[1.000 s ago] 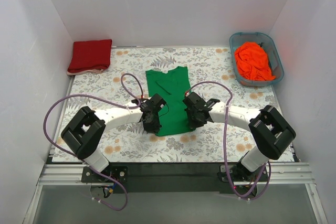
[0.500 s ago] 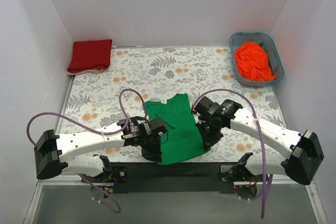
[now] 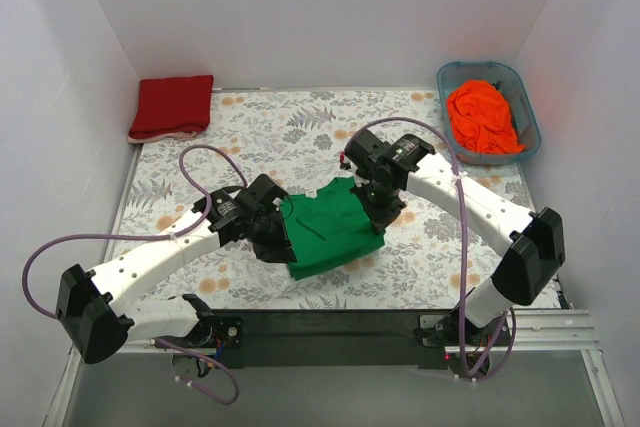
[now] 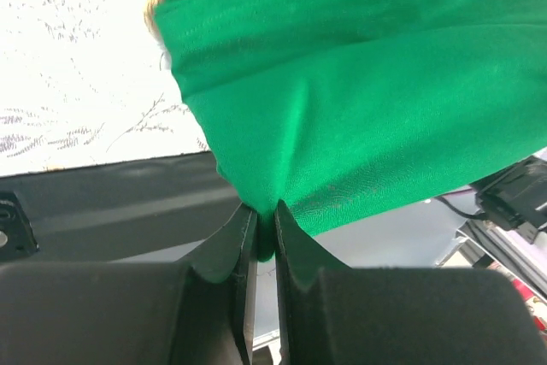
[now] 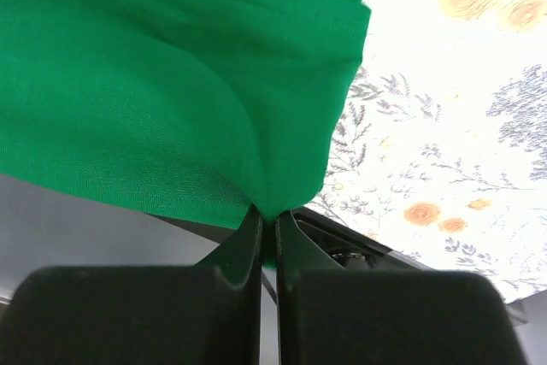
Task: Fold and stack the t-shirts
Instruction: Fold the tshirt
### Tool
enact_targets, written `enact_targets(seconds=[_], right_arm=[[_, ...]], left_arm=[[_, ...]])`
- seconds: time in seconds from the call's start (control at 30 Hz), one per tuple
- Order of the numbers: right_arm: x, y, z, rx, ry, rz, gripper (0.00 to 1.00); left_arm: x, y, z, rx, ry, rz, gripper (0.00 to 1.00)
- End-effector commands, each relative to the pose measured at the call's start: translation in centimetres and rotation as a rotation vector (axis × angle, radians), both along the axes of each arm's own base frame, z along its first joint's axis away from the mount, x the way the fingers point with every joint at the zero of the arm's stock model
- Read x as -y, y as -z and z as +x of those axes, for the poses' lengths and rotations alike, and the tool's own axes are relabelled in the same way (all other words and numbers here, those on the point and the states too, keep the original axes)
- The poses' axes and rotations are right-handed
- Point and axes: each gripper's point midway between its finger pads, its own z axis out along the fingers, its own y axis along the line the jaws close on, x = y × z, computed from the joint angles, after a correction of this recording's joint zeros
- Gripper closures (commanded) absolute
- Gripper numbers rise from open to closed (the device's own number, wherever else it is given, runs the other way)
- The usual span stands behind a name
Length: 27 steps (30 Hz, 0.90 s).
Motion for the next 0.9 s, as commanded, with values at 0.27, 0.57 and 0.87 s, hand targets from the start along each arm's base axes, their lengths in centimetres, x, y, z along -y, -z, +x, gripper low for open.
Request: enact_targets(seconds=[0.27, 0.57, 0.87], right_arm=[[-1.3, -3.0, 7.0, 0.116, -0.032, -0.020, 0.99], [-3.6, -1.8, 12.1, 0.142, -0.029, -0.026, 0.99], [-5.9, 2.1, 16.9, 0.189, -0.019, 0.000, 0.99]], left_arm=[[-1.3, -1.4, 4.5, 0.078, -0.008, -0.037, 1.00], [-2.9, -0.8, 10.7, 0.127, -0.106, -0.081, 1.00], [-4.1, 3.1, 14.6, 0.135, -0.148, -0.050, 1.00]])
